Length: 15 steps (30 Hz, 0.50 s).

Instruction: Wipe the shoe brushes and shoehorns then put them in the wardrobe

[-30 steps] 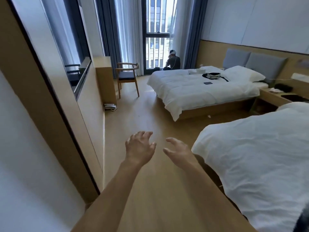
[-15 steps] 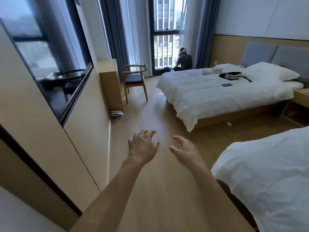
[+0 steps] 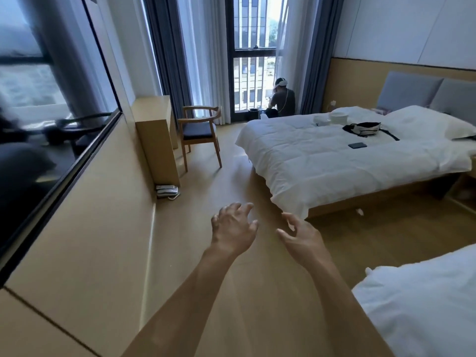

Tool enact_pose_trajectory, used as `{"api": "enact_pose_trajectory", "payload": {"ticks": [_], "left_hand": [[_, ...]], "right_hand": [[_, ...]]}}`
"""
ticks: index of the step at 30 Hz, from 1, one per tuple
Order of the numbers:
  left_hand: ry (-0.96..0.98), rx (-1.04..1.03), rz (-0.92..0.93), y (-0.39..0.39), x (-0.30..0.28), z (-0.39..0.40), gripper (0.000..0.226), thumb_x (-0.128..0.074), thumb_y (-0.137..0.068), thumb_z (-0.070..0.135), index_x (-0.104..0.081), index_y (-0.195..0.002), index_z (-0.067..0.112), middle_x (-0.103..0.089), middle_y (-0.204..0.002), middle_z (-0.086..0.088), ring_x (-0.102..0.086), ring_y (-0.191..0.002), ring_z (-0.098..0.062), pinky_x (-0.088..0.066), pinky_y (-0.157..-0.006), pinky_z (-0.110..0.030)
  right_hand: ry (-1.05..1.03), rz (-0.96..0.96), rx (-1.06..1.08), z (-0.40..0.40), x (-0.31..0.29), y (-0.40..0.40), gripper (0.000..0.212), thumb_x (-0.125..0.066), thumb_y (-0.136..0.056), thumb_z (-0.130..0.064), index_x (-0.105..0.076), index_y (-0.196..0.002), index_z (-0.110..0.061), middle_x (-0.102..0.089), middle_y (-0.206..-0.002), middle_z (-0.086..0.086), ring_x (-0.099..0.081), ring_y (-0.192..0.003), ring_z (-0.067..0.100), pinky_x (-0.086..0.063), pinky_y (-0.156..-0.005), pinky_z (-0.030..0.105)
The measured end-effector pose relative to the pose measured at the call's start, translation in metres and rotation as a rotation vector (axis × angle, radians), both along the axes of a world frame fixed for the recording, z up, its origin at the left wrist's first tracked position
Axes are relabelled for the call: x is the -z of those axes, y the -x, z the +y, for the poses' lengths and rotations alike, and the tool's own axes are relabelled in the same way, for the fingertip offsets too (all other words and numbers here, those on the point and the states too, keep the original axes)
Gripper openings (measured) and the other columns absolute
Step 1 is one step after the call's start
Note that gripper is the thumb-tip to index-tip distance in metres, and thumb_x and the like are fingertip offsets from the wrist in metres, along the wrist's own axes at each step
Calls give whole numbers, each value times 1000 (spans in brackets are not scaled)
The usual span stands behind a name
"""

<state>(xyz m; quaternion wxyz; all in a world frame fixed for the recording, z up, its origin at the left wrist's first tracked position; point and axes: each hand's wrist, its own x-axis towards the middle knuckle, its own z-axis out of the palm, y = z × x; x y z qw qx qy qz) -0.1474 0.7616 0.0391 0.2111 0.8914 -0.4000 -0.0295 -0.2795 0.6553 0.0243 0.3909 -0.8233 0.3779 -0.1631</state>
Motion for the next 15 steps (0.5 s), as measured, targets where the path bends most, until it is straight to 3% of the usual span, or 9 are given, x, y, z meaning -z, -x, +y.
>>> {"api": "enact_pose_trajectory", "payload": {"ticks": [5,10,15], "left_hand": [[21,127,29,-49,13,-94,48,-50,-94,43,-44,-141,33,-45,-145,5,-38,-135,-22,-27,-110,-43],[46,304,43,-101,2,-201,49,-51,-93,42,-44,-140,32,-47,-144,4,-38,-135,-24,-29,-111,-45],[30,467,45,-143,-6,-291,50,-49,-95,42,-41,-143,32,-43,-148,3,-35,-137,-26,-25,-111,-46]], "right_hand": [[-5,-34,132,-72,2,-30,50,-64,-93,-31,-52,-141,-26,-57,-140,-1,-54,-125,15,-44,-100,26],[50,19,287,-150,-14,-71,52,-63,-94,-31,-49,-144,-23,-54,-144,1,-51,-129,16,-37,-93,19],[69,14,458,-212,-24,-99,51,-63,-95,-27,-48,-144,-21,-48,-149,1,-47,-135,19,-38,-106,28]]}}
